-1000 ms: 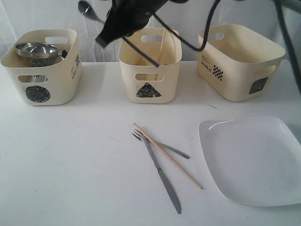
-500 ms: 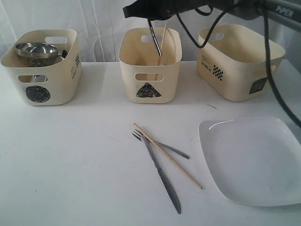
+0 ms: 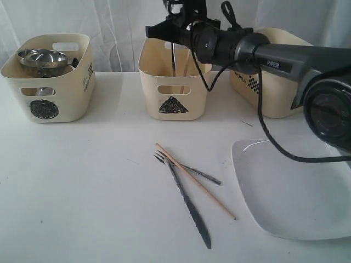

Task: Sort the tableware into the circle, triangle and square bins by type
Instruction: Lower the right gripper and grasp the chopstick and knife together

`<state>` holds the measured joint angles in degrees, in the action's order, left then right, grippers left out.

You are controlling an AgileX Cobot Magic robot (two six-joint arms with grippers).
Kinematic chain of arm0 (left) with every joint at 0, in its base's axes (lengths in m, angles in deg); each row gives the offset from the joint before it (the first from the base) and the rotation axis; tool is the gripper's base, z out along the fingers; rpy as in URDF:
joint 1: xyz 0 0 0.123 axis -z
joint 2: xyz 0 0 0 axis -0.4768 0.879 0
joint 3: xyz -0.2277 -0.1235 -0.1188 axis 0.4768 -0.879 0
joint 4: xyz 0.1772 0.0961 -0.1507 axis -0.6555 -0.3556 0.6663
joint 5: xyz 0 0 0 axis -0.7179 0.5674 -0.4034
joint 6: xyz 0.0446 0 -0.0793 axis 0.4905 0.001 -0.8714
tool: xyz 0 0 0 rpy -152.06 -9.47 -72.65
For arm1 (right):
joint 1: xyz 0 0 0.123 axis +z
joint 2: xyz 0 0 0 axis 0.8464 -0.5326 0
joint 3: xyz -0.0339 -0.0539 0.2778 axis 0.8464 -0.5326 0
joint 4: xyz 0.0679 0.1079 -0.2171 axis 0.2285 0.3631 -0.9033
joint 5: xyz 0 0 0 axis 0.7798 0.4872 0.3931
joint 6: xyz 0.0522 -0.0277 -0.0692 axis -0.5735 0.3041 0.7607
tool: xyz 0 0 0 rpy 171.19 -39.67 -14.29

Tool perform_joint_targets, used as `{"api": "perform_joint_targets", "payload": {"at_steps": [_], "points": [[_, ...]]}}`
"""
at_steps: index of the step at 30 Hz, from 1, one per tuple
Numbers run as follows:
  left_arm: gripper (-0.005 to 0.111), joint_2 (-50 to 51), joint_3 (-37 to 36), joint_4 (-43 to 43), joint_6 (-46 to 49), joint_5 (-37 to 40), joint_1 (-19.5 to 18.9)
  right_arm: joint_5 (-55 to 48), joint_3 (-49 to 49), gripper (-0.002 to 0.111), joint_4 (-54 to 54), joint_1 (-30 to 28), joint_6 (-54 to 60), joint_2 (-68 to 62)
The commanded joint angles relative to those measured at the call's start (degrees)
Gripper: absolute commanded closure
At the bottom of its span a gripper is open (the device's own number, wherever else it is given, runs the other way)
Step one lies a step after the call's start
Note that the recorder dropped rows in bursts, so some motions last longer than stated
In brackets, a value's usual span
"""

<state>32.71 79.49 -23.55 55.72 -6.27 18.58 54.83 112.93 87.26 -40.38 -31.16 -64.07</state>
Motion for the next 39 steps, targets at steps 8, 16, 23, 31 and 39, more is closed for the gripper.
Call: {"api": "perform_joint_targets", "payload": {"at_steps": [8, 16, 23, 31, 39], "points": [[0.107, -0.29, -0.29, 0.52, 0.05, 2.21, -0.03, -24.15, -0.17, 0.095, -1.34, -1.33, 1.60, 7.73], [0.107, -0.29, -0.29, 0.52, 0.05, 2.21, -0.03, -65.93, -0.47, 0.108, -10.40, 1.21, 1.60, 11.75], [0.107, -0.29, -0.29, 0.52, 0.05, 2.21, -0.03, -70.34, -12.30, 0.108, -16.60, 7.08, -1.89, 14.80], [0.107, -0.29, -0.29, 0.52, 0.05, 2.21, -0.03, -66.19, -15.46, 0.104, -18.07, 7.21, -1.21, 12.13], [0.107, -0.29, -0.29, 0.52, 0.05, 2.21, -0.03, -66.33, -15.46, 0.064, -13.37, 8.26, 3.58, 9.55]]}}
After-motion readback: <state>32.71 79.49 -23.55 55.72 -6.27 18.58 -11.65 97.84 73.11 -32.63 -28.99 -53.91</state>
